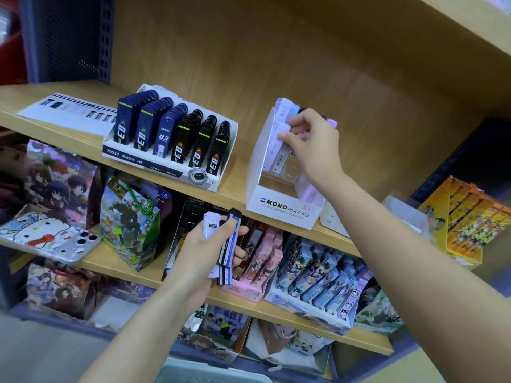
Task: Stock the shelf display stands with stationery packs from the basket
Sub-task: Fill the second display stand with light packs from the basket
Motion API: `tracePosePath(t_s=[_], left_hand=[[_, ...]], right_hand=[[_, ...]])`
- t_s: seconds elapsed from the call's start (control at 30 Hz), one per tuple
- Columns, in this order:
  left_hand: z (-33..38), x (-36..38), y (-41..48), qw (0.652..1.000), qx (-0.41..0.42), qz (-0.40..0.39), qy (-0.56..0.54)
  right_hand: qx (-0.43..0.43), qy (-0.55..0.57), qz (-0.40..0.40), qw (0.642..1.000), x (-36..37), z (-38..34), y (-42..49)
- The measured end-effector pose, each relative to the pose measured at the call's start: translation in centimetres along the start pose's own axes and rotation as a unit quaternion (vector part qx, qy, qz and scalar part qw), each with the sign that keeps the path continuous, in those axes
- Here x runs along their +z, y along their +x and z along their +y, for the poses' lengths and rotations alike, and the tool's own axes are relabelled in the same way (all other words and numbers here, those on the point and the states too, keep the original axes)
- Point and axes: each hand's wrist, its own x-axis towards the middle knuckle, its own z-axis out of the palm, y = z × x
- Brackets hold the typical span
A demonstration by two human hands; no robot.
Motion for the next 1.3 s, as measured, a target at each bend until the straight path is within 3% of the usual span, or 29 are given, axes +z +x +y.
tracePosePath(t_s=[0.17,0.27,0.4,0.53,0.67,0.73,0.83,0.97,1.07,1.17,1.3], left_hand=[[0.3,0.1,-0.5,1.000,0.019,-0.004,0.017],[0.5,0.0,-0.6,1.000,0.015,-0.007,0.019],[0.5,-0.1,-0.7,1.000,0.007,-0.018,0.024],[0.5,-0.1,-0.8,0.998,0.001,-0.034,0.054],[0.2,0.1,-0.7,0.997,-0.006,-0.038,0.063],[0.1,0.1,-0.6,0.998,-0.011,-0.032,0.051],[-0.3,-0.3,-0.3,0.998,-0.035,-0.012,0.046],[-0.3,-0.2,-0.1,0.997,-0.069,-0.007,0.023],[-0.3,-0.1,0.0,0.998,-0.060,-0.012,0.014],[0.1,0.1,-0.2,0.999,-0.029,-0.019,0.014],[0.7,0.4,-0.4,0.999,0.010,-0.032,0.039]], right_hand=[[-0.067,-0.103,0.034,0.992,0.2,-0.1,-0.9],[-0.069,-0.076,0.042,0.994,0.2,-0.4,-3.6],[-0.051,-0.064,-0.101,0.991,0.4,-0.6,-8.3],[0.041,-0.010,-0.261,0.964,0.4,-0.6,-11.1],[0.155,0.109,-0.276,0.942,0.0,-0.3,-11.3],[0.187,0.154,-0.255,0.936,-0.6,-0.4,-11.1],[0.194,0.203,-0.162,0.946,-2.3,-0.7,-10.1],[0.105,0.159,0.014,0.982,-4.4,-0.8,-7.2],[0.043,0.110,0.115,0.986,-4.7,-0.3,-4.4],[0.020,0.085,0.159,0.983,-4.4,0.2,-1.8],[0.001,0.040,0.148,0.988,-3.5,0.8,0.3]])
